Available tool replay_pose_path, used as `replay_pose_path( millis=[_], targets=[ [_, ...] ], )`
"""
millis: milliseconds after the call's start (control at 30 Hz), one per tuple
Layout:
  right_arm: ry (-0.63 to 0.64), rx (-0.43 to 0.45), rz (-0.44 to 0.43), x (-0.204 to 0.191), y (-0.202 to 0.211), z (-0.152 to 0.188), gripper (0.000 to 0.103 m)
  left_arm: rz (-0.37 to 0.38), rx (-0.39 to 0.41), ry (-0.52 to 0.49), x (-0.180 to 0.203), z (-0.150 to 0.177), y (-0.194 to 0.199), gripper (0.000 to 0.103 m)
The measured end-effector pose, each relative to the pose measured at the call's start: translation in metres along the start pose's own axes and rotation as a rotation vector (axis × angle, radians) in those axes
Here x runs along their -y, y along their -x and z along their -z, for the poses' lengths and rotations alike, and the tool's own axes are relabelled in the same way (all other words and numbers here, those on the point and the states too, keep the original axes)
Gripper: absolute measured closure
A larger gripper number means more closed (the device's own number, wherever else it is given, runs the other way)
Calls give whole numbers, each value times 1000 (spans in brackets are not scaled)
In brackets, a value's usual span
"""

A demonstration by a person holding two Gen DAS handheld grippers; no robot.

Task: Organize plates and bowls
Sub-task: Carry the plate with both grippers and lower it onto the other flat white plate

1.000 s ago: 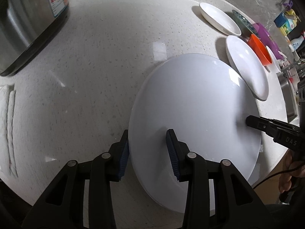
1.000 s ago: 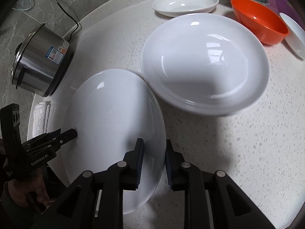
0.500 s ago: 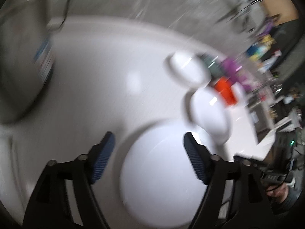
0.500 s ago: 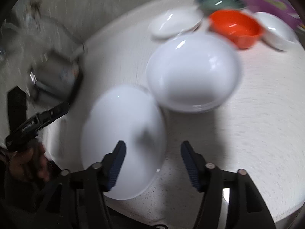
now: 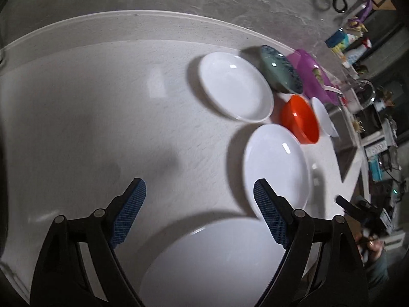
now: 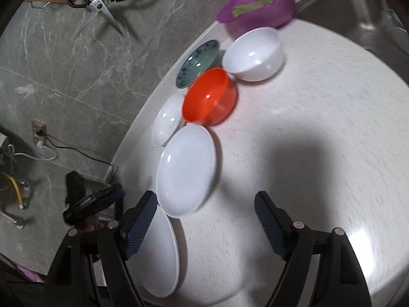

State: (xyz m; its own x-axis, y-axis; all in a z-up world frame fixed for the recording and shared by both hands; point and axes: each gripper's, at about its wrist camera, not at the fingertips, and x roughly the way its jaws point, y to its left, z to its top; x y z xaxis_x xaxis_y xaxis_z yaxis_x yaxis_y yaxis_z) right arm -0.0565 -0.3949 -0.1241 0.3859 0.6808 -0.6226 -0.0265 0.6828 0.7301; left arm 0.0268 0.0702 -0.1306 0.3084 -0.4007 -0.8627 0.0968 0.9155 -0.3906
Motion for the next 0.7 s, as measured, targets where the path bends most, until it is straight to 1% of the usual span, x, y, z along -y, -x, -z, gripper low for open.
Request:
replay_pose_path(
  millis=[67, 133, 200, 333, 367, 433, 467, 500, 600, 667, 700],
  targets=[
    [32, -45, -11, 1, -16, -13, 20, 27, -14, -61, 13, -8, -10, 16],
    [55, -81, -30, 1, -29, -25, 20, -3, -35, -154, 32, -14, -26, 16],
    [86, -112, -48, 1, -46, -35, 20, -12, -42, -202, 44, -17, -38, 16],
    [105, -176, -60, 7, -80, -51, 20, 9, -119, -189, 51, -30, -61, 16],
    [93, -199, -59, 9, -89, -53, 20, 7, -137, -191, 49, -24, -61, 16],
    [85, -231, -67, 11, -101, -53, 20, 1, -207, -160, 47, -28, -82, 16],
    [87, -237, -71, 11, -103, -53, 21, -4, -228, -139, 46, -31, -92, 16],
    [90, -240, -81, 11, -105, -52, 21, -1, -233, -136, 44, -33, -95, 18],
    [85, -258, -97, 7, -111, -53, 23, -14, -231, -182, 47, -37, -100, 18],
    [83, -264, -88, 6, -112, -52, 26, -23, -249, -212, 53, -40, -109, 23],
    [82, -268, -80, 5, -113, -52, 30, -32, -257, -226, 55, -40, -113, 30]
  ],
)
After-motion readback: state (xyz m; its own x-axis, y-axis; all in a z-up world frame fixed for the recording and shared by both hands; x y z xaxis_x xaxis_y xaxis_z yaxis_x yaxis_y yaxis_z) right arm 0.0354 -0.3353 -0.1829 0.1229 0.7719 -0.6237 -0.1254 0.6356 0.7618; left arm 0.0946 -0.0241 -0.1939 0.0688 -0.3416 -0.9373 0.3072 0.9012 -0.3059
